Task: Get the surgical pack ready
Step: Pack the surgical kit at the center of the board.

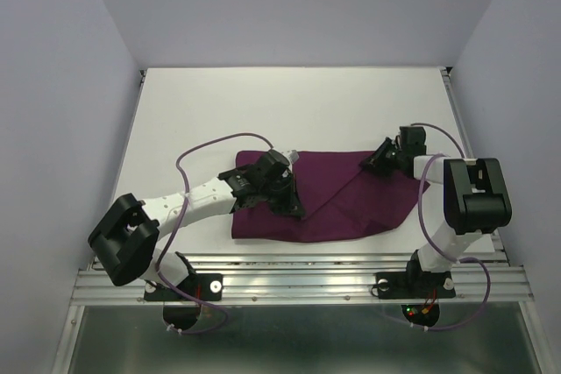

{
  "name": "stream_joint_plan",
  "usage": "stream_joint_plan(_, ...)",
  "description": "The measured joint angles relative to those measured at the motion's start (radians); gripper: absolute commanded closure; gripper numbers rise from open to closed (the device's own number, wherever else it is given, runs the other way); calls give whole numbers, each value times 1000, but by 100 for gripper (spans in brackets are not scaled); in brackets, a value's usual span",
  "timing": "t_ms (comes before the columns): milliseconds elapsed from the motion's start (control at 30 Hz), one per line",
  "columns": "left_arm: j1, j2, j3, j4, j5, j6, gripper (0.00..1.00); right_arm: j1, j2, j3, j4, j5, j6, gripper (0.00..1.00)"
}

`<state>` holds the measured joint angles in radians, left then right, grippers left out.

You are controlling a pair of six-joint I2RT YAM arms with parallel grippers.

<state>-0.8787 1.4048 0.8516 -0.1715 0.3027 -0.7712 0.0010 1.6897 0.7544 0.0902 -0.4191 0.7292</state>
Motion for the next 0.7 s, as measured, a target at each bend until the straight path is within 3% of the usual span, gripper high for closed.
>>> stream_joint_plan(67, -1, 0, 0, 1, -1, 0, 100, 0, 6, 3, 0, -3, 1, 99)
stream_joint_plan(700, -3, -1, 22, 8, -15, -2, 100, 0, 103, 194, -19, 68, 32, 99)
